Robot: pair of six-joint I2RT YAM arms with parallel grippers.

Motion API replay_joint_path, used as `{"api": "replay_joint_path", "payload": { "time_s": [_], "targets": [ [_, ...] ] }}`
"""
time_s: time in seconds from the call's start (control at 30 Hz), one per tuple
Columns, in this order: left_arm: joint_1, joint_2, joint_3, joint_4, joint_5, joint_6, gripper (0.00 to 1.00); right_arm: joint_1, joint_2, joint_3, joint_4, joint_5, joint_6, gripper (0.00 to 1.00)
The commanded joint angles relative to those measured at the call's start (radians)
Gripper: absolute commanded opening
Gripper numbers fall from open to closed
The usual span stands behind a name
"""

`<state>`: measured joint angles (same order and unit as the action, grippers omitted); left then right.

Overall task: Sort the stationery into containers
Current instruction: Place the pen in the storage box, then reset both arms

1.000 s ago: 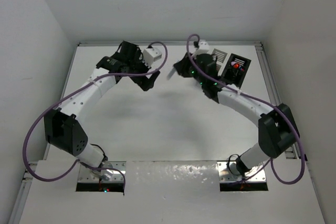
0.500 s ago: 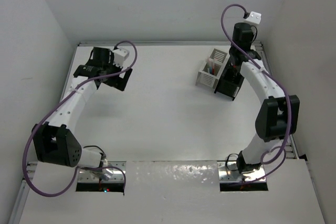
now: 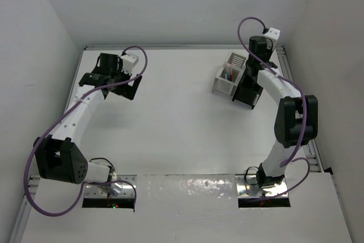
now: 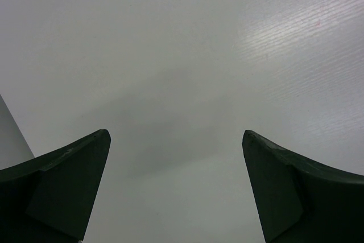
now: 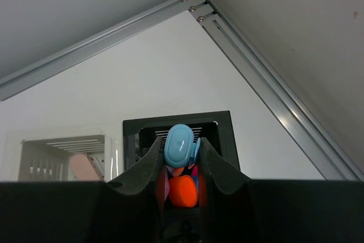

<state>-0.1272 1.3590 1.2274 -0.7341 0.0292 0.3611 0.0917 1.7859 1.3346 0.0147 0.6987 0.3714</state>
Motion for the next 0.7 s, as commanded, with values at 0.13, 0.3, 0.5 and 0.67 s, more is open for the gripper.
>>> {"api": "replay_joint_path", "payload": {
  "time_s": [0.13, 0.3, 0.5, 0.67],
  "targets": [
    [0.015, -0.035, 0.003, 0.036, -0.012, -0.008, 1.00, -0.026, 0.030, 0.006, 0.093, 0.002, -0.008, 0.00],
    [0.027, -0.043, 0.003, 0.047, -0.025, -0.013, 1.00, -0.020, 0.027, 0.031, 0.016, -0.044, -0.009, 0.31],
    [0.034, -0.049, 0.003, 0.055, -0.072, -0.021, 1.00, -0.006, -0.127, -0.103, 0.037, -0.077, 0.026, 0.69],
    [0.037, -0.043, -0.002, 0.071, -0.086, -0.033, 1.00, 0.008, -0.296, -0.173, -0.039, -0.148, 0.017, 0.99]
  ]
}}
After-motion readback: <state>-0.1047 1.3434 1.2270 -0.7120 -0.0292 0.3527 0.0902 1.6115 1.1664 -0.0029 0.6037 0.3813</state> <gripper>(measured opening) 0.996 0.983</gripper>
